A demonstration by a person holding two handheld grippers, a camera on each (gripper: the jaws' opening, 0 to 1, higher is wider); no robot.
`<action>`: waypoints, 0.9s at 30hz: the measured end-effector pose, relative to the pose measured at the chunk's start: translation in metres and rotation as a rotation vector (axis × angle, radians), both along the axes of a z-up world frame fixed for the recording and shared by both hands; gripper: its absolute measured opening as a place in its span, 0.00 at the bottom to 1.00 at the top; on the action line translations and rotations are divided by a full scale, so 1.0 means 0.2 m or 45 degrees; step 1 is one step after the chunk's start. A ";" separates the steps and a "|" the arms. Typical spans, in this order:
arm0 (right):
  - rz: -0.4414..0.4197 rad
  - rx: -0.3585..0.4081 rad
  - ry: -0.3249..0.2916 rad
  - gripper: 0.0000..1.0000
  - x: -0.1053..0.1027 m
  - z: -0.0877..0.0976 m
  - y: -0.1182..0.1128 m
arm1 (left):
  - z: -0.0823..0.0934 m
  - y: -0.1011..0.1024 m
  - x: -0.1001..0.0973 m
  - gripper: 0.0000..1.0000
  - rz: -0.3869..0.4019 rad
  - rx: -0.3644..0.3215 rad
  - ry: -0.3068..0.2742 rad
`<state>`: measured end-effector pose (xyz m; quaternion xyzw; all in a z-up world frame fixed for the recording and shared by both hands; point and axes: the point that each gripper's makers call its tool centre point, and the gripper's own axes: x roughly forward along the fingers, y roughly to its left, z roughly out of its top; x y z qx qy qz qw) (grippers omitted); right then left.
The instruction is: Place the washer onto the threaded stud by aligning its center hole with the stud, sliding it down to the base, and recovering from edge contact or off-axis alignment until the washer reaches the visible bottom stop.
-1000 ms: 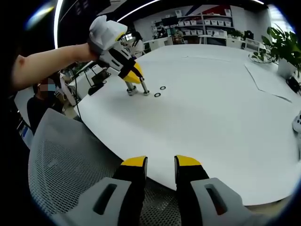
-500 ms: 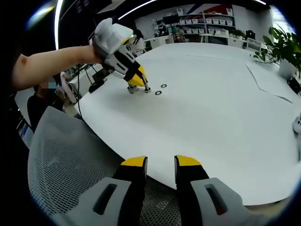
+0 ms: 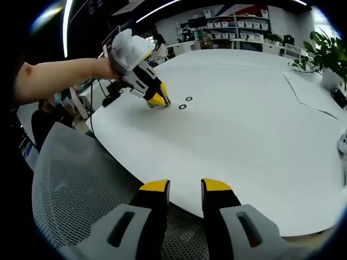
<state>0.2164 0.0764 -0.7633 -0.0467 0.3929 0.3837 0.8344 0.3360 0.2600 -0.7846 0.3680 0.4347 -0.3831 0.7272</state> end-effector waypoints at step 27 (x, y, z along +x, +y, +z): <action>0.004 -0.007 0.003 0.26 0.00 0.00 0.00 | 0.16 0.00 0.04 0.18 0.019 -0.099 -0.081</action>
